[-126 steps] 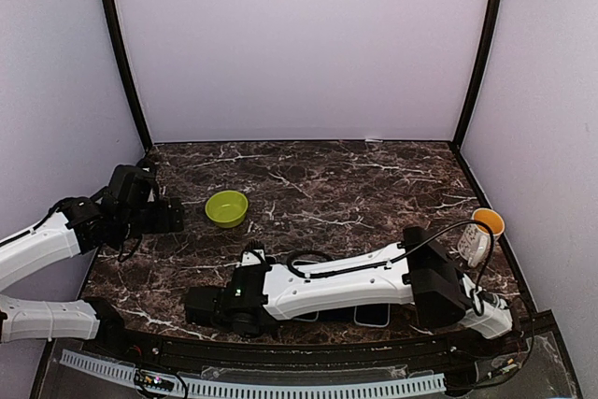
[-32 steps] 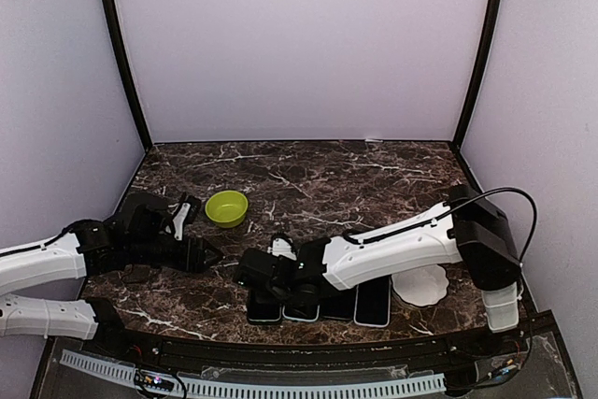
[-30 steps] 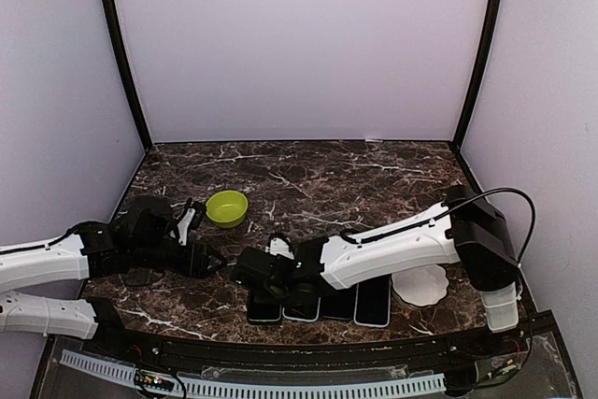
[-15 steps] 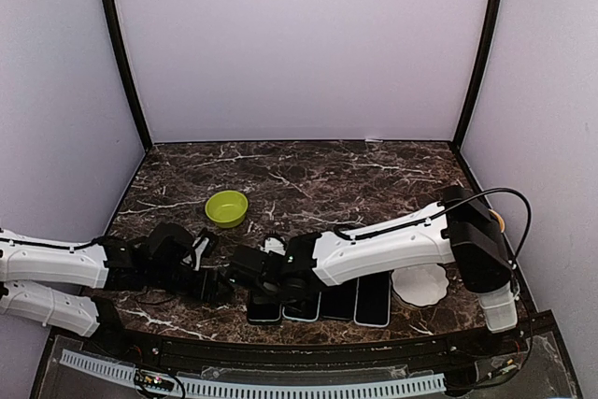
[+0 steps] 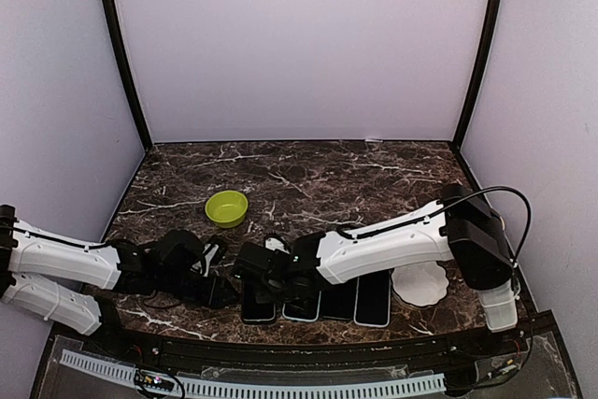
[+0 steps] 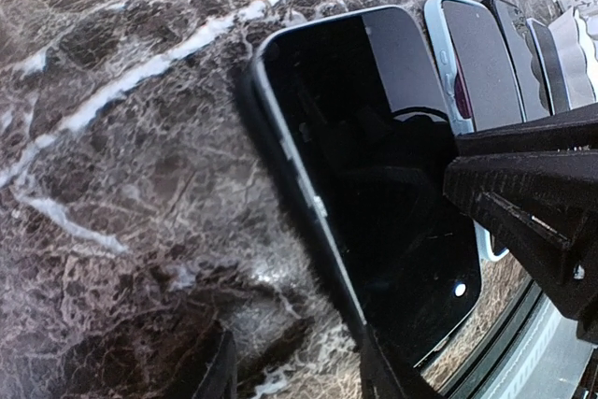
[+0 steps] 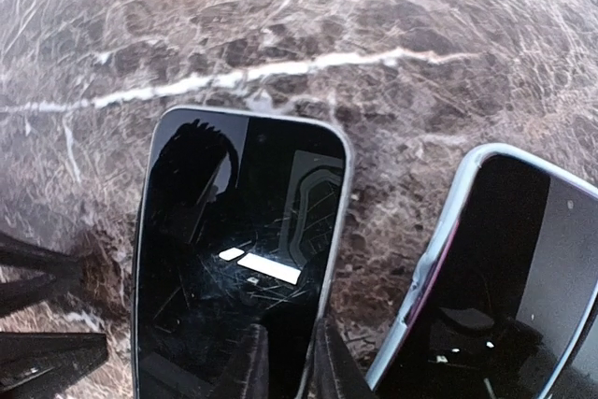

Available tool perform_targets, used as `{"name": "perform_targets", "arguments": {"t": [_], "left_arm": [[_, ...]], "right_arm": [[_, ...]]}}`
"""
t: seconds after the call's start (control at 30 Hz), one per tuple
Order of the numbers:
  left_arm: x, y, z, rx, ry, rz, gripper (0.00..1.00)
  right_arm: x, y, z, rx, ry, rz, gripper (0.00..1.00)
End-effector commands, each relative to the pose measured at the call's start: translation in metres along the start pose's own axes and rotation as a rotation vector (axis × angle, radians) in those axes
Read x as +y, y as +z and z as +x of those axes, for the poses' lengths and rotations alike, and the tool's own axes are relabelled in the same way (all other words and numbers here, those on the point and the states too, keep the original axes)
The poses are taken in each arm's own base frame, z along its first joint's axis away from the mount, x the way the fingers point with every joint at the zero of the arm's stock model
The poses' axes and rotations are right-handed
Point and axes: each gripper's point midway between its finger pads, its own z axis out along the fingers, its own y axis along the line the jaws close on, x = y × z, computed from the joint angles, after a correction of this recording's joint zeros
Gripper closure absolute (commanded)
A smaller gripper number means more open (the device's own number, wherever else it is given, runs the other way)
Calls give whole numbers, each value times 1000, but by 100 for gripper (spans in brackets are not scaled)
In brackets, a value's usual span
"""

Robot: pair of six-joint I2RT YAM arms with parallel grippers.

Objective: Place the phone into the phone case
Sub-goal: Press the phone with the phone case at the center of the board.

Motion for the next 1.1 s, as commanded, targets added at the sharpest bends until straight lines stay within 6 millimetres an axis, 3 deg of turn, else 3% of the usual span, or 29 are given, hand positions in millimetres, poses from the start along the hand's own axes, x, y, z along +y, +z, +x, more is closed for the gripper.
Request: {"name": "perform_targets", "arguments": {"t": [0.0,0.27,0.37,0.47,0.53,0.63,0.8,0.93,1.07], "left_arm": [[1,4,3,18,-1,-8,56],[7,4,6,27,26,-38,57],[8,4,7,32,22,-39,57],[11,5,8,34,27,-51,58],[13,6,9,38,30,-64,58],[16,9,11,48,29,-75,60],[18,9,8,37,29,-94,74],[19,10,11,47,19,-90,78],[21,11,22,69,17,-91,78]], "right_arm": [[4,24,25,81,-61,-24,88],[-15,43,72,180,-107,77,100],[-28,52,95,235,-137,148,100],[-40,51,106,257,-149,216,100],[-42,44,99,239,-153,237,100],[-36,23,71,169,-169,275,99],[-10,-11,22,32,-189,266,95],[17,-16,13,-7,-152,127,91],[28,-16,13,-32,-92,39,90]]}}
